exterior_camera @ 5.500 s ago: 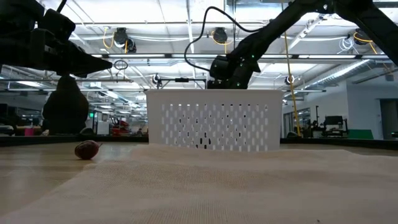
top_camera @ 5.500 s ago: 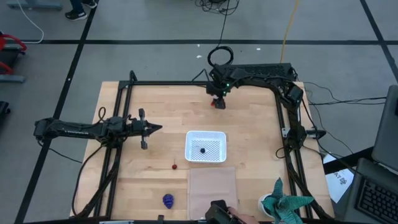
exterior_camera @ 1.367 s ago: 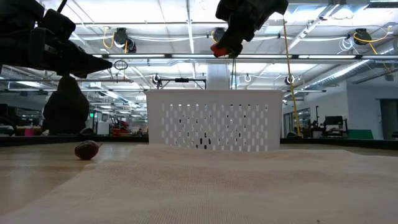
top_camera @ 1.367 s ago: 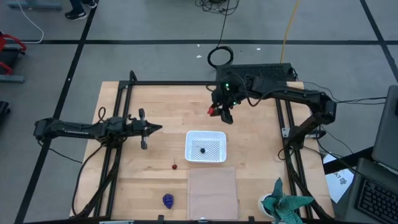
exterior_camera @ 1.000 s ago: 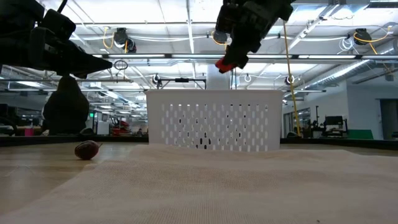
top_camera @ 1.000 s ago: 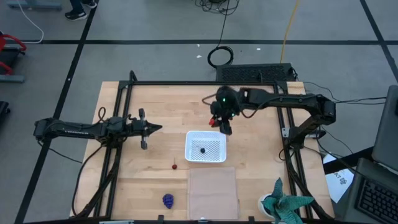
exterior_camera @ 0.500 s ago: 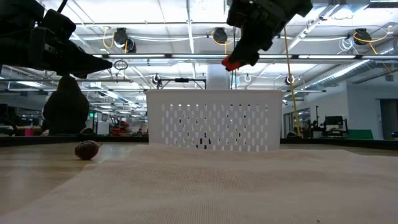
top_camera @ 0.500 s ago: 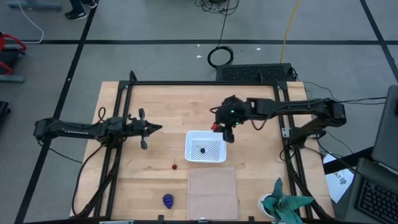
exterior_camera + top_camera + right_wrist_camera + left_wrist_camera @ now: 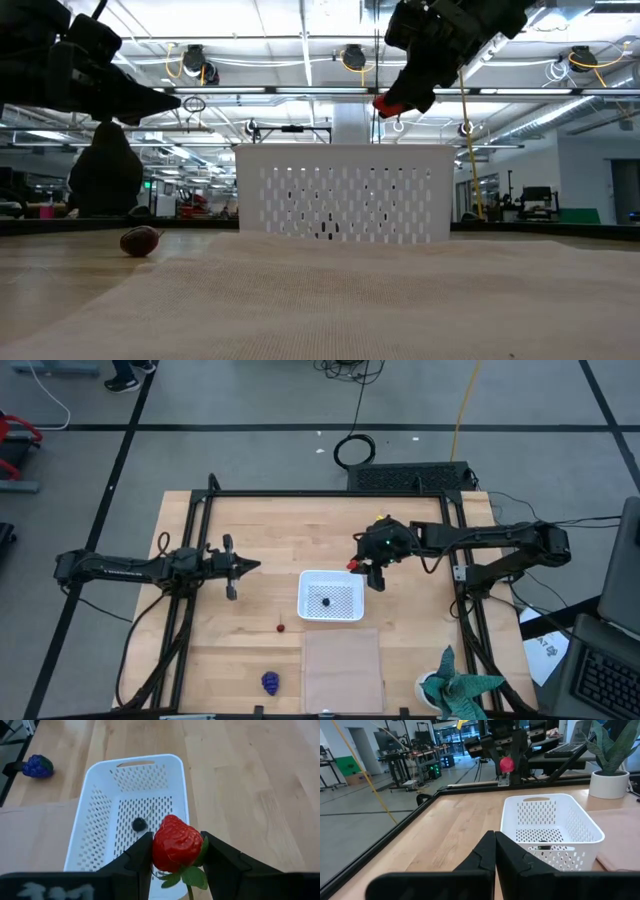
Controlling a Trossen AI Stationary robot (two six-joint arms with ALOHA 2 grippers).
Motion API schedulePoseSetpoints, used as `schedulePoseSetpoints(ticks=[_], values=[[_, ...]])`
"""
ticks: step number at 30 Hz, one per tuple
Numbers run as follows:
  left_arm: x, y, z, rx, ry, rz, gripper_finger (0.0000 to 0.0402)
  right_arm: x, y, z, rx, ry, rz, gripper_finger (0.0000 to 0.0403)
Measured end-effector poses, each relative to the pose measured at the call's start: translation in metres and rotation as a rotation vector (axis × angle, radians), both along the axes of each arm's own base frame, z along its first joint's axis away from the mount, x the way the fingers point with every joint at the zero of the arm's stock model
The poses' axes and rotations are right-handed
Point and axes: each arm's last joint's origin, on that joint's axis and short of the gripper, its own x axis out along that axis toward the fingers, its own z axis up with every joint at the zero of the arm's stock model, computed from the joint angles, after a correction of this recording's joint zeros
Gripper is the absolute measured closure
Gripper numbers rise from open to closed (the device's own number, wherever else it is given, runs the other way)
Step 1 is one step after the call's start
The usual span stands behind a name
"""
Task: Pick and placing Produce into tupperware
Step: Put the red strawberry into the white bin
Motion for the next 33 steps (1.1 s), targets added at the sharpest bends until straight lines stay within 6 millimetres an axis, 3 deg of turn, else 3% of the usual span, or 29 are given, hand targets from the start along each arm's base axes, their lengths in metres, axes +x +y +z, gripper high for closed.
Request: schedulePoseSetpoints(ticks=[11,17,26,33], values=[[0.000,0.000,0.001,0.000,-0.007,0.000,0.0398,0.003,0.001,0.001,0.003,-0.030,-0.001,0.0268],[0.000,0.000,0.001,0.000,-0.006,0.000,0.0398,0.013,0.013,0.002,0.028,-0.099,0.053,0.0269],[0.001,0.000,0.000,-0.001,-0.004,-0.001,0.0398,0.038,0.017,0.006,0.034,0.016,0.083,0.0270],[0.001,0.000,0.000,-0.004,-0.003,-0.004,0.0398,0.052,0.016,-0.012,0.028,0.109,0.166,0.0270]])
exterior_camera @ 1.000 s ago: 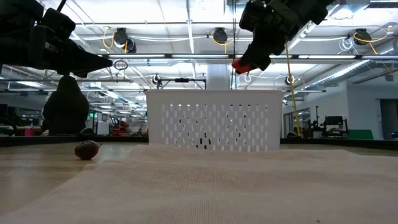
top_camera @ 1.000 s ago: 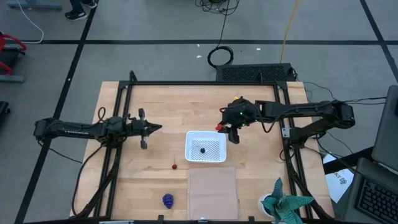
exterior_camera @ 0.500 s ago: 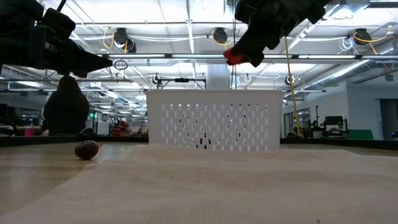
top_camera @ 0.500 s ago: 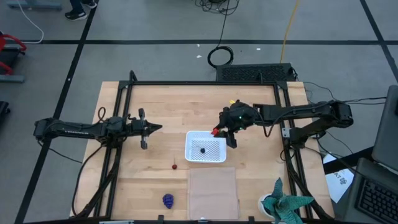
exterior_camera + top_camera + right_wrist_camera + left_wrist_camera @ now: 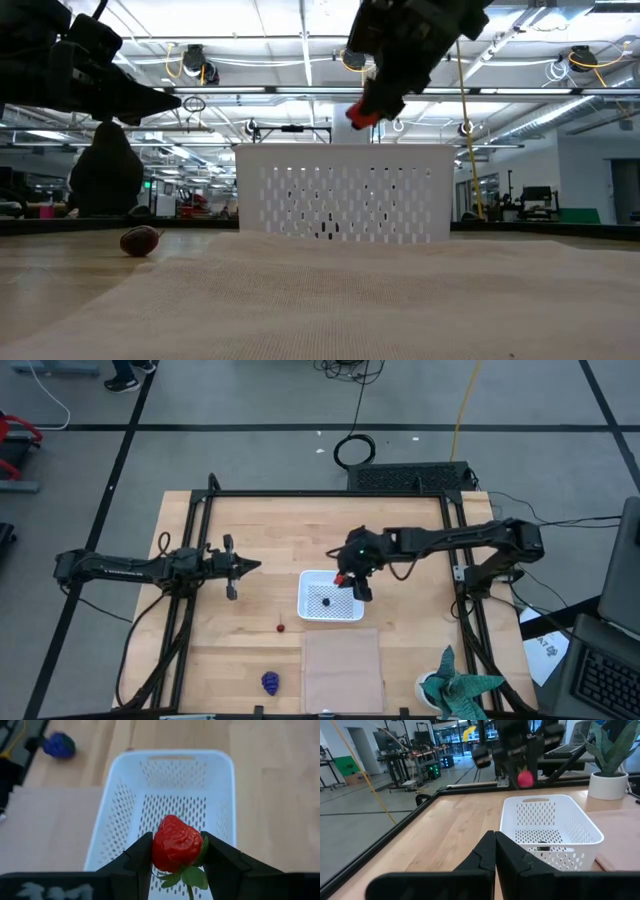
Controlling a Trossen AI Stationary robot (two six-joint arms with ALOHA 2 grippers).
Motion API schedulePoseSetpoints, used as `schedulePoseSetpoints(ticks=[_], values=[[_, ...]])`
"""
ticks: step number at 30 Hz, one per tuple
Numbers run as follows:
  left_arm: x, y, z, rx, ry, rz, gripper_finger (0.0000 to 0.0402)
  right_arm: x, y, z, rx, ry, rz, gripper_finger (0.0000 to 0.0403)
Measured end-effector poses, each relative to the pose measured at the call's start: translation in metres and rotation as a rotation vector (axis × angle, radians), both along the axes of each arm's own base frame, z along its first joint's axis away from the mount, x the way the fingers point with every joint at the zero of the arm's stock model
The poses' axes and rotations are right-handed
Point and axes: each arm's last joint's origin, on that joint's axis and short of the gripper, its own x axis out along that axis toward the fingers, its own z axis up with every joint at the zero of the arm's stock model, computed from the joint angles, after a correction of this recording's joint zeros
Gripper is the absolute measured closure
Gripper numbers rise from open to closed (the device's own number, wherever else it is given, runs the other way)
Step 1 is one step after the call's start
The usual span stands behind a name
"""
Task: Pick and placing Produce into tupperware
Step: Put the red strawberry into the white bin
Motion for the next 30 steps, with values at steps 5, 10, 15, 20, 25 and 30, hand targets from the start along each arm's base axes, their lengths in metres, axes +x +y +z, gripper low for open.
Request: schedulePoseSetpoints(ticks=[5,10,15,20,25,30], values=[[0.000,0.000,0.000,0.003,0.000,0.000,0.0398,0.010,-0.001,-0.017,-0.004,0.033,0.009,0.0270],[0.000,0.000,0.000,0.004,0.000,0.002,0.0398,0.017,0.004,-0.040,0.003,0.109,0.034,0.0270],[0.000,0.000,0.000,0.005,0.001,0.004,0.0398,0.020,0.006,-0.052,0.012,0.148,0.062,0.0270],[0.000,0.000,0.000,0.005,0.001,0.004,0.0398,0.020,0.008,-0.055,-0.007,0.160,0.090,0.0270],[0.000,0.000,0.000,0.005,0.001,0.004,0.0398,0.020,0.015,-0.058,-0.060,0.165,0.135,0.0270],[0.000,0.000,0.000,0.005,0.001,0.004,0.0398,0.019,0.021,-0.060,-0.136,0.183,0.129,0.0270]])
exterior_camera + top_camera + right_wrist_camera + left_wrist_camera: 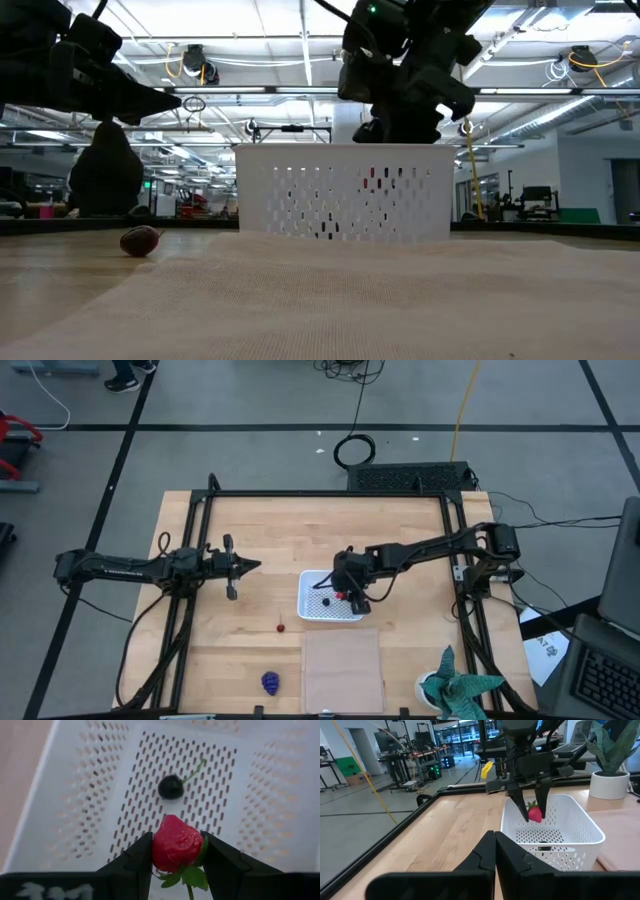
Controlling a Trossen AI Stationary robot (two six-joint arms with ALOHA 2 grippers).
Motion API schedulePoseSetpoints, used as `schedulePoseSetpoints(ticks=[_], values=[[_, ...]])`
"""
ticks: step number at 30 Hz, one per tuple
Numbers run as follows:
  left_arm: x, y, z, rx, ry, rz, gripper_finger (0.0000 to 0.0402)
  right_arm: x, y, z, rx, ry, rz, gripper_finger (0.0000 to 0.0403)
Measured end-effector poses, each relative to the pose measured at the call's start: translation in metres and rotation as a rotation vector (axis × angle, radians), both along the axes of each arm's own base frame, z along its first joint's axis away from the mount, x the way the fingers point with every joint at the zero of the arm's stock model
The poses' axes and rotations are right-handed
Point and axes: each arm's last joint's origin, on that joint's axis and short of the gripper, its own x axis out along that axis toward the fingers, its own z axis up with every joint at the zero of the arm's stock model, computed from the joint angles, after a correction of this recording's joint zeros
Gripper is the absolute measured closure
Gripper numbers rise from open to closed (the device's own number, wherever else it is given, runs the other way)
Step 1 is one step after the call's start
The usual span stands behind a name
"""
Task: Pick and placing Produce into tupperware
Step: Put the red strawberry into the white bin
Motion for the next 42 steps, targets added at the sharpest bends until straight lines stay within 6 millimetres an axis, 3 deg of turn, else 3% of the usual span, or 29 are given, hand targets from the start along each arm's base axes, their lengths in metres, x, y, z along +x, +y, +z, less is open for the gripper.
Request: schedulePoseSetpoints(ticks=[16,23,42], values=[[0.000,0.000,0.000,-0.001,0.006,0.000,0.0398,0.006,0.001,-0.021,-0.047,0.051,-0.021,0.0270],[0.000,0.000,0.000,-0.001,0.004,0.000,0.0398,0.006,0.003,-0.021,-0.052,0.046,-0.005,0.0269],[0.000,0.000,0.000,-0.005,0.005,0.000,0.0398,0.007,0.003,-0.020,-0.032,0.038,-0.042,0.0197]])
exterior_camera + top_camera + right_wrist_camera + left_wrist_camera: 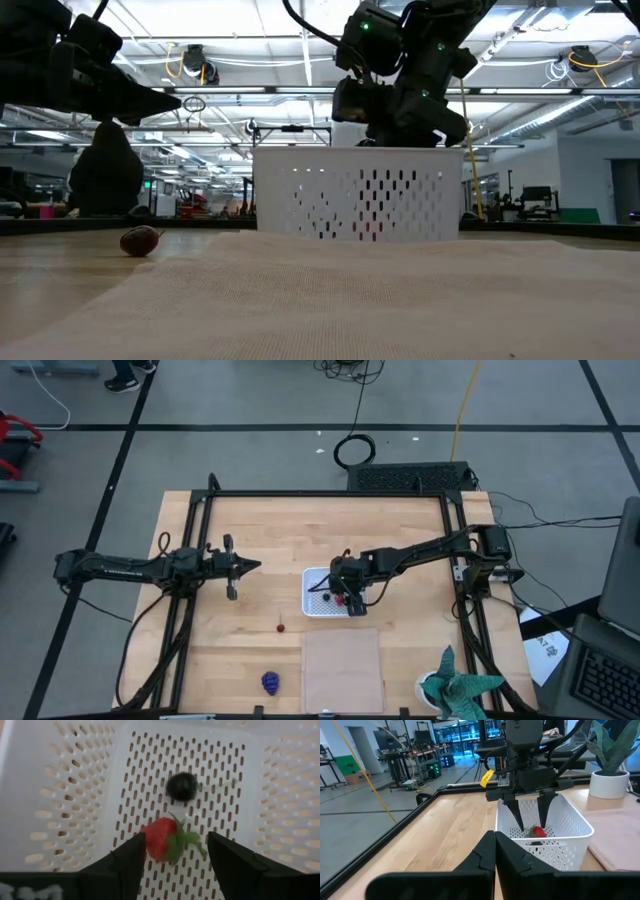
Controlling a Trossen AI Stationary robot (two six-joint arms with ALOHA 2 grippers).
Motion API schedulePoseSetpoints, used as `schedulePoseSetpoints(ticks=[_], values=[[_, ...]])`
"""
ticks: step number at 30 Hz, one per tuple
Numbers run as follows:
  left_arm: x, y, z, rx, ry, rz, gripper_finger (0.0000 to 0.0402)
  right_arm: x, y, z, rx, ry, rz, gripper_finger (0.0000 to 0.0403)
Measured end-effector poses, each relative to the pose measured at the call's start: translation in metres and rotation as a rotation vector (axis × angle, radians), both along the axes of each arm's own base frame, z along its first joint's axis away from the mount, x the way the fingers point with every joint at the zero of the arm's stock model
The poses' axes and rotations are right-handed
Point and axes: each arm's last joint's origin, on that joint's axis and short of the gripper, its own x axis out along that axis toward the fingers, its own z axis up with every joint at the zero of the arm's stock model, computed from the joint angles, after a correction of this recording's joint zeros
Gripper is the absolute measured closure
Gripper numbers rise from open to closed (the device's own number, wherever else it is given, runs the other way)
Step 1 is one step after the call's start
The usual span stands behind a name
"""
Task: Pick and placing Produce into tupperware
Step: Put the red strawberry into the white bin, then adjust the white bin
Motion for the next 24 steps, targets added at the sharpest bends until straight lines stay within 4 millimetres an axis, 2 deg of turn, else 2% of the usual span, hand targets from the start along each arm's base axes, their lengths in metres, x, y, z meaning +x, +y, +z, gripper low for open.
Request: schedulePoseSetpoints(ticks=[17,20,24], values=[[0.000,0.000,0.000,0.000,0.003,0.000,0.0398,-0.003,0.003,0.047,-0.180,-0.200,-0.026,0.0204],[0.000,0.000,0.000,0.000,0.003,0.000,0.0398,-0.003,0.009,0.057,-0.177,-0.258,-0.005,0.0219],[0.000,0.000,0.000,0.000,0.003,0.000,0.0398,-0.002,0.026,0.062,-0.181,-0.314,0.058,0.0266]])
